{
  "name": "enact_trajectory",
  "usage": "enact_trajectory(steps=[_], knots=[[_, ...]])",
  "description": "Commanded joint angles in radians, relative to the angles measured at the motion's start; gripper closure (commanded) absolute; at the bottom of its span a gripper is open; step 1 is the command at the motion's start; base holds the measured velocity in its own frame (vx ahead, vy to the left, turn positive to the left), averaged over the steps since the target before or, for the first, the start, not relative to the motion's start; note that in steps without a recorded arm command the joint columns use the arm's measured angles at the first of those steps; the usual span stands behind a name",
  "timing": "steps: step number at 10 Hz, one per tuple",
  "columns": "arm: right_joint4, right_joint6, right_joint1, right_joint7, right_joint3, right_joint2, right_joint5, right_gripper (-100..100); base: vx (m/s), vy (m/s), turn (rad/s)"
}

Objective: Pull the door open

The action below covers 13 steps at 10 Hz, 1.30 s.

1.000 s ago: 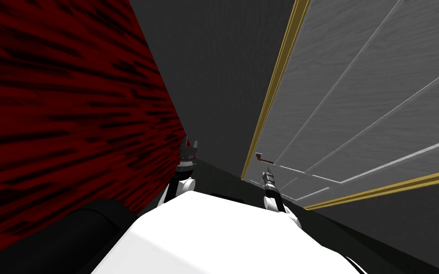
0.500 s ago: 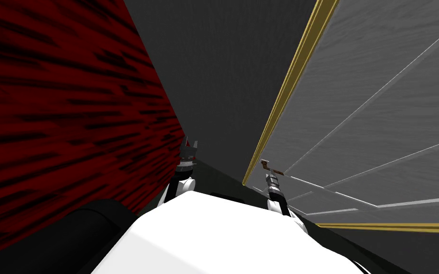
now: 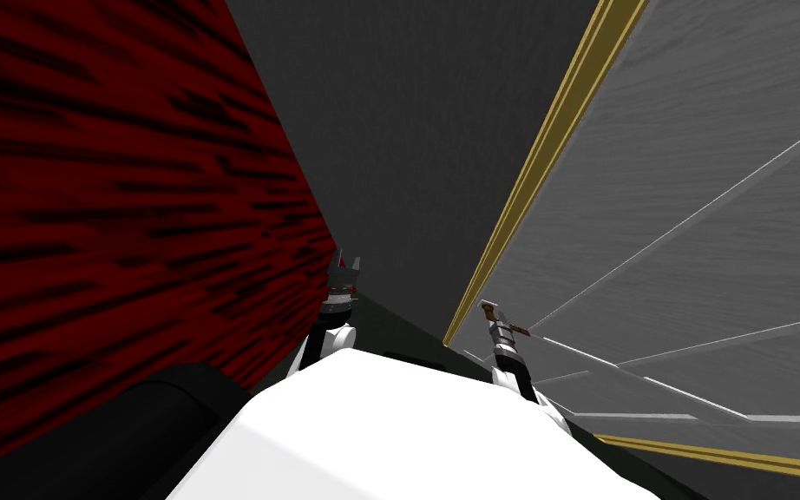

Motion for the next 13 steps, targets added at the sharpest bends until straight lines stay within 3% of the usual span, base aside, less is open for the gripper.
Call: enact_trajectory(steps=[1,6,13], knots=[[0.002,-0.002,-0.001,0.001,0.000,0.001,0.000,100,-0.011,0.001,-0.004],[0.002,-0.002,-0.001,0.001,0.000,0.001,0.000,100,-0.012,0.002,0.001],[-0.007,-0.022,0.024,-0.085,0.076,-0.041,0.048,100,-0.204,-0.037,0.113]])
